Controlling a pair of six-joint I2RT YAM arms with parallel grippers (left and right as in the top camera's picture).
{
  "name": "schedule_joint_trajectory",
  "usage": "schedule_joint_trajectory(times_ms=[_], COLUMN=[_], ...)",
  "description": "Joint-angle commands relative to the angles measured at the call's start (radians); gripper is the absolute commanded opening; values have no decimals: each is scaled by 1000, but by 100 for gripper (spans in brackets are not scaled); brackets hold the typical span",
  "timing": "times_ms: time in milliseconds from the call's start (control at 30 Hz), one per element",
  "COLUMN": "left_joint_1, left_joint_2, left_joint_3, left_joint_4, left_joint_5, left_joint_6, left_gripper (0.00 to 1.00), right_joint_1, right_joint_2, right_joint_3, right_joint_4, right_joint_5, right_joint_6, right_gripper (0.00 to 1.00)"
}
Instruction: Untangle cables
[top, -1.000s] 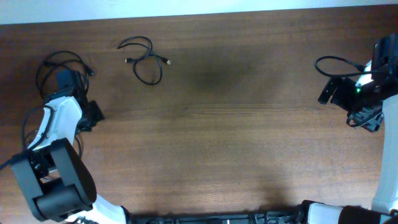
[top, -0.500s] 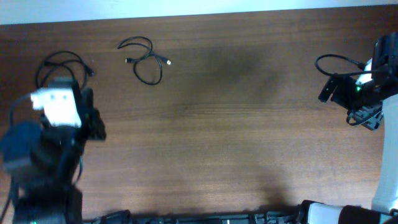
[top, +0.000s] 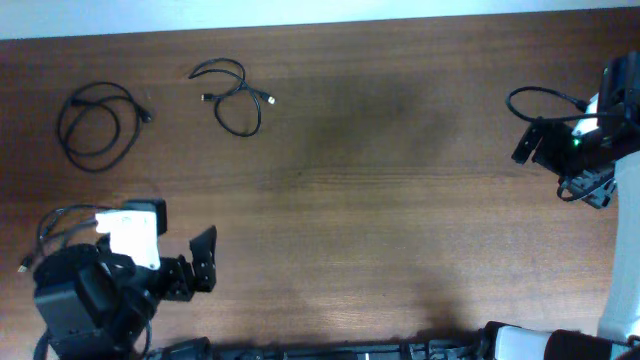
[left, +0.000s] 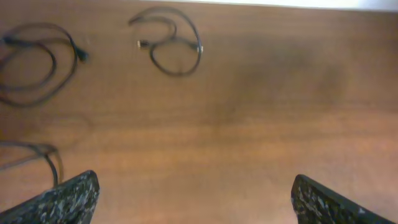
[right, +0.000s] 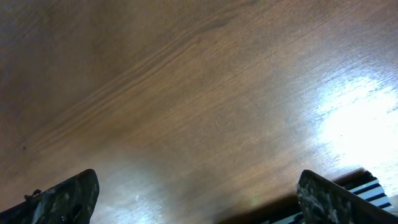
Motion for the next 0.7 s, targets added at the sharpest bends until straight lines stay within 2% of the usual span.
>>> schedule_joint_trajectory(times_ms=[0, 100, 300, 467, 667], left_joint_1=[-50, -121, -126, -126, -142], left_joint_2=[-50, -150, -413, -570, -638], left_joint_3=[-4, -4, -4, -4, 3], left_joint_4=[-53, -98, -223, -459, -455], left_joint_5=[11, 11, 11, 16, 23], left_joint_6=[13, 13, 13, 13, 13], left_gripper=[99, 99, 99, 99, 99], right_joint_1=[-1, -1, -1, -1, -1], right_joint_2=[2, 2, 2, 2, 2], right_joint_3=[-5, -5, -5, -5, -5], right_joint_4=[0, 0, 0, 0, 0], right_joint_5=[-2, -2, -2, -2, -2], right_joint_6=[9, 9, 9, 9, 9], right_gripper=[99, 99, 99, 99, 99])
